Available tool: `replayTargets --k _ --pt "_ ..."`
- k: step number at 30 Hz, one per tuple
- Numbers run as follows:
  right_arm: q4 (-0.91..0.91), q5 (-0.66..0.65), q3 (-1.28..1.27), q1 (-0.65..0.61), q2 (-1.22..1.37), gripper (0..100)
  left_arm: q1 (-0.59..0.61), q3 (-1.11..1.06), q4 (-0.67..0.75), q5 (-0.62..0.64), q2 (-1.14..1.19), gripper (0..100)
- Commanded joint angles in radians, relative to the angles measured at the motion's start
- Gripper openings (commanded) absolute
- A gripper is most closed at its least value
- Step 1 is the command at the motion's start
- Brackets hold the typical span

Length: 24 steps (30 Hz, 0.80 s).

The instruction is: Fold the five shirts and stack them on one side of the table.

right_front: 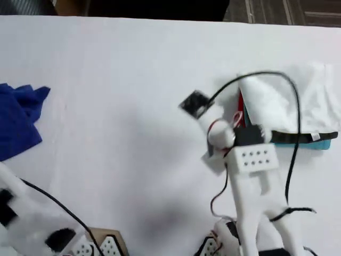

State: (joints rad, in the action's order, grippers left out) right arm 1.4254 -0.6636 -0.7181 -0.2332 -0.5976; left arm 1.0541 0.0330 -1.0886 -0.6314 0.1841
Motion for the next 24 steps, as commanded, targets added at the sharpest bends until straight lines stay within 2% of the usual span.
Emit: replayTargets --k 1,6,11,13,16,18,20,24 --pt "-0.051 -0.009 -0.123 -0.035 -0.073 26.5 0.031 0.272 -0.075 -0.028 0.267 28" --pt "-0.027 0.000 -0.175 -0.041 -0.084 26.5 0.028 0.539 -0.207 -0.077 0.578 28" --pt "0.005 0.002 -0.172 -0.042 -0.084 26.5 0.009 0.794 -0.374 -0.109 0.783 27" --pt "0.005 0.002 -0.172 -0.041 -0.084 26.5 -0.014 0.883 -0.479 -0.175 0.832 22" --pt "0.005 0.002 -0.173 -0.039 -0.084 26.5 -0.069 1.013 -0.647 -0.189 0.862 1" --pt "0.005 0.002 -0.176 -0.039 -0.084 26.5 -0.117 1.078 -0.706 -0.144 0.858 4" --pt "0.004 0.002 -0.176 -0.039 -0.084 26.5 -0.155 1.113 -0.701 -0.103 0.825 2" --pt "-0.001 0.002 -0.176 -0.039 -0.084 26.5 -0.282 1.038 -0.701 -0.097 0.706 2"
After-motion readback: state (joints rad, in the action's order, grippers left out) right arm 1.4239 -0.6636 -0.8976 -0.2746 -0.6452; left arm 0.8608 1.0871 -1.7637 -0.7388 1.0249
